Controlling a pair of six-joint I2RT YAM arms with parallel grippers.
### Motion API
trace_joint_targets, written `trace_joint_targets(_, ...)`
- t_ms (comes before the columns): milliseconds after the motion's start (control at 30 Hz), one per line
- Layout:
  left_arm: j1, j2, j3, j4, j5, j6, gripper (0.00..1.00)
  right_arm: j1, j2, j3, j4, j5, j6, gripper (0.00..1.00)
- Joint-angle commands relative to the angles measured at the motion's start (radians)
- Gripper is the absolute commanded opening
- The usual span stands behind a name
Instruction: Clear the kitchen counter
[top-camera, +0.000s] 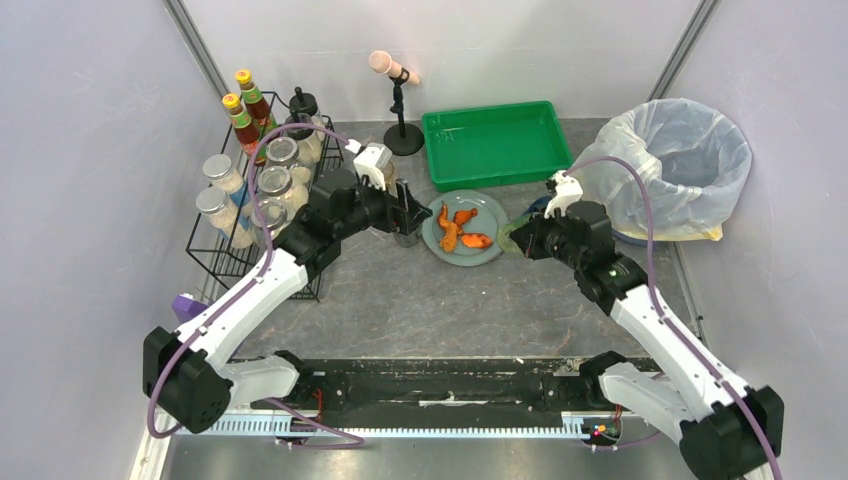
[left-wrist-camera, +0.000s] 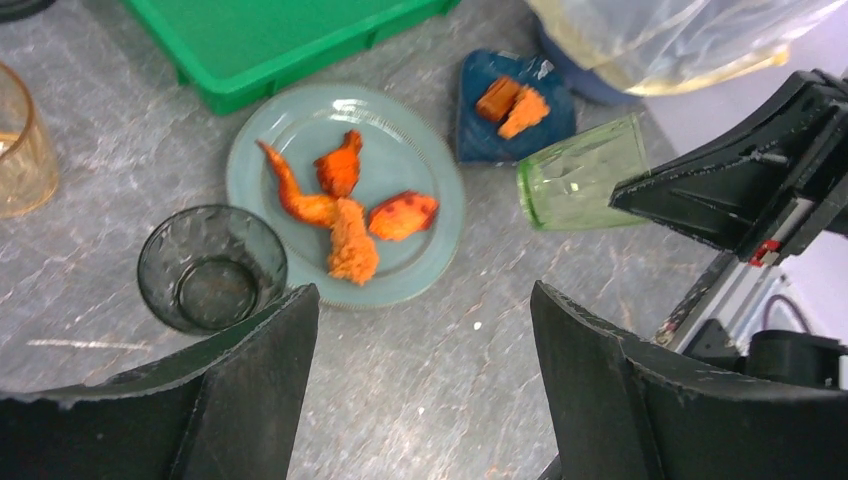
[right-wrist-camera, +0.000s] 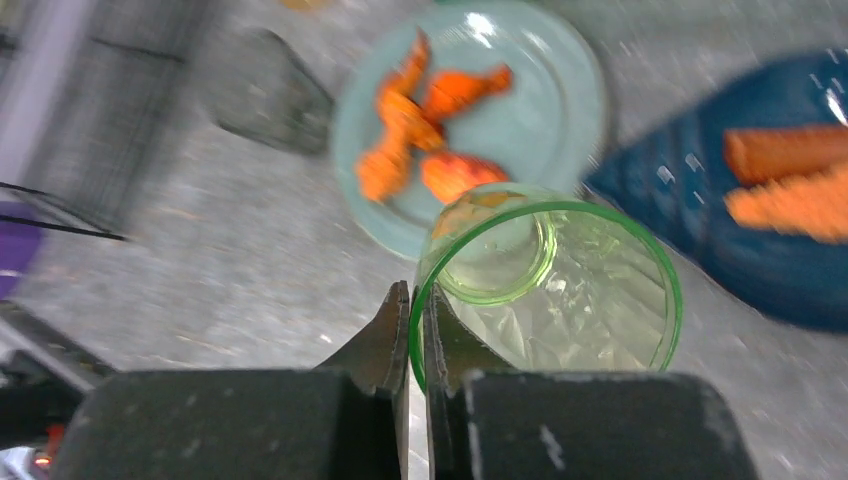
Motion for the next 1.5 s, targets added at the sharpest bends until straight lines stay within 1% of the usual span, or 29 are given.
trace_joint_targets(0,-0.005,-0.062,-0.027,0.212,0.062,-0.118,0.84,-0.001,-0.104,-0.077,0.361,-0.185,0.125,0.00)
trace_joint_targets(167,-0.006,-0.094,-0.086,0.453,0.102,-0.279,0.85,-0.002,-0.163,-0.180,0.710,-0.279,0.260,0.00)
trace_joint_targets(267,-0.006,-0.089,-0.105,0.552,0.111,-0.369,0.86,-0.005,-0.168,-0.229,0.933,-0.324,0.358,0.00)
trace_joint_targets(467,-0.007,-0.045,-0.135,0.725,0.164,-0.568,0.87,-0.016,-0.088,-0.299,1.415,-0.402,0.619,0.00)
trace_joint_targets(533,-0.006,-0.017,-0.145,0.797,0.193,-0.637,0.87,-0.016,-0.053,-0.308,1.528,-0.414,0.679,0.00)
trace_joint_targets(600,-0.008,0.007,-0.143,0.834,0.213,-0.679,0.87,-0.016,-0.018,-0.297,1.584,-0.430,0.708,0.00)
trace_joint_targets(700,-0.020,0.030,-0.131,0.849,0.222,-0.696,0.87,-0.016,0.014,-0.280,1.643,-0.438,0.732,0.00)
trace_joint_targets(800,-0.035,0.050,-0.108,0.855,0.243,-0.700,0.87,-0.016,0.037,-0.257,1.661,-0.446,0.738,0.00)
trace_joint_targets(967,-0.056,0.084,-0.092,0.930,0.285,-0.733,0.87,-0.016,0.070,-0.259,1.698,-0.429,0.750,0.00)
trace_joint_targets(1233,-0.068,0.117,-0.087,0.987,0.303,-0.780,0.86,-0.016,0.137,-0.246,1.791,-0.437,0.801,0.00)
trace_joint_targets(1300,-0.068,0.120,-0.083,0.989,0.297,-0.782,0.84,-0.017,0.145,-0.244,1.791,-0.441,0.801,0.00)
trace_joint_targets(1333,-0.068,0.123,-0.080,0.994,0.293,-0.783,0.80,-0.016,0.150,-0.244,1.790,-0.443,0.801,0.00)
trace_joint_targets(1433,-0.068,0.130,-0.077,1.008,0.278,-0.789,0.67,-0.016,0.158,-0.249,1.784,-0.447,0.797,0.00)
trace_joint_targets(1467,-0.068,0.134,-0.076,1.009,0.270,-0.788,0.60,-0.017,0.159,-0.251,1.779,-0.448,0.794,0.00)
